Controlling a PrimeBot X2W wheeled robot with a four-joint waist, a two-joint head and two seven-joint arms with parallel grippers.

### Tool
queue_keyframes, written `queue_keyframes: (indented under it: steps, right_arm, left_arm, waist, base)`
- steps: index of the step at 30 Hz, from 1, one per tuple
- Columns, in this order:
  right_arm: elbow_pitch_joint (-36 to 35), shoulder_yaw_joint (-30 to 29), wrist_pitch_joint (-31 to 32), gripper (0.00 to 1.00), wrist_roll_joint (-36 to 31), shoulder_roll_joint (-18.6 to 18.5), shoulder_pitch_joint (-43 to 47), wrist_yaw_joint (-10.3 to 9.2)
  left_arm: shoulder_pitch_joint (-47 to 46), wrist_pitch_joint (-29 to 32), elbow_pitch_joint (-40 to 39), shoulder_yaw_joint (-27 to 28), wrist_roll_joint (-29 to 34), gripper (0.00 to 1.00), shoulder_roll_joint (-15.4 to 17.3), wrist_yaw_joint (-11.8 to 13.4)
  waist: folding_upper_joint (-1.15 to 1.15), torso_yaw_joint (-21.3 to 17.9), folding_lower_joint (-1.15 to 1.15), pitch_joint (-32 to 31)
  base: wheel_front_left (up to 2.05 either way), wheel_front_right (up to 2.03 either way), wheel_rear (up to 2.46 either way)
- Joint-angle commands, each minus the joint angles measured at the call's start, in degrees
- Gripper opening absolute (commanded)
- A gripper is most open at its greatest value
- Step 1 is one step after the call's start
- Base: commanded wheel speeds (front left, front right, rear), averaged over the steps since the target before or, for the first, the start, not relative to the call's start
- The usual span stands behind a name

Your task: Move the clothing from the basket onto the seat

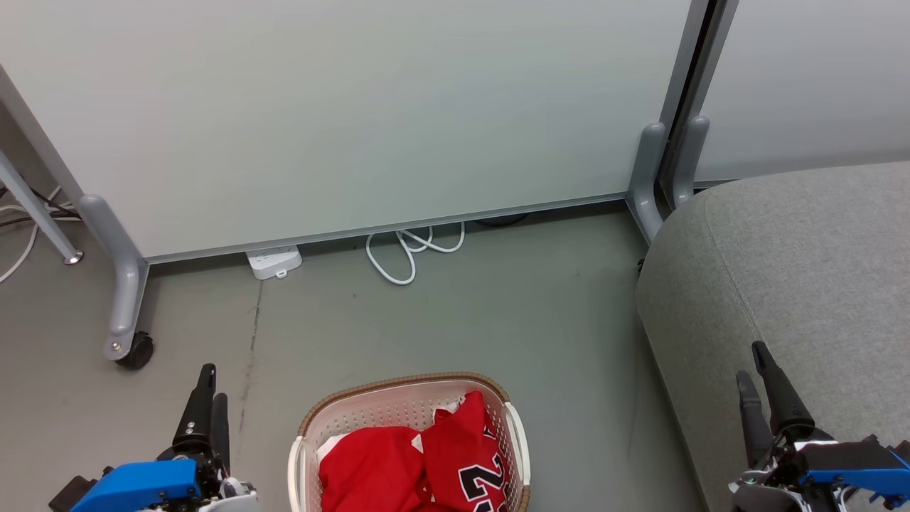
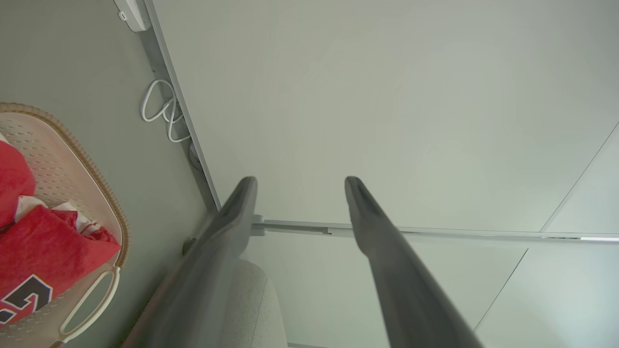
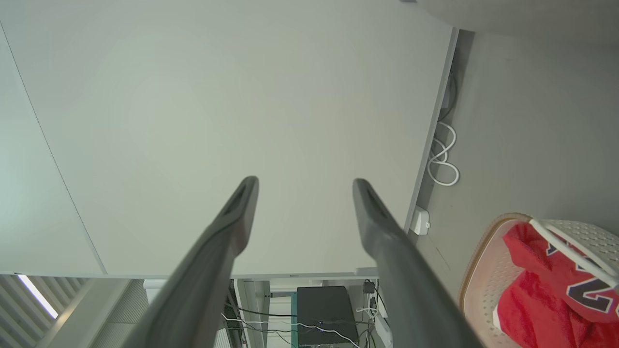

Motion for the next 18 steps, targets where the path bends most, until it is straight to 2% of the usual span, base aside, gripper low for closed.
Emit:
queue_keyframes:
  steps: [1, 10, 18]
  right_arm:
    - [-1.33, 0.13, -0.75, 1.00, -1.59, -0.24, -0.83, 0.03]
    - [-2.58, 0.78, -2.93, 1.00, -9.03, -0.28, -1.11, 0.05]
    - [-3.94, 2.02, -4.92, 1.00, -17.85, -0.32, -1.29, 0.06]
  left_arm:
    - [-1.92, -0.65, -1.08, -0.43, 1.23, 1.00, 0.42, -0.06]
    - [-2.77, -2.82, -1.98, -1.15, 8.52, 1.00, 0.50, -0.11]
    - [-3.28, -4.81, -3.18, -2.26, 17.68, 1.00, 0.57, 0.45]
  waist:
    - [0.00, 0.02, 0.00, 0.02]
    - [0.00, 0.10, 0.00, 0.10]
    - [0.00, 0.23, 0.00, 0.14]
  base:
    - [0.00, 0.00, 0.00]
    - [0.00, 0.00, 0.00]
    - [0.00, 0.00, 0.00]
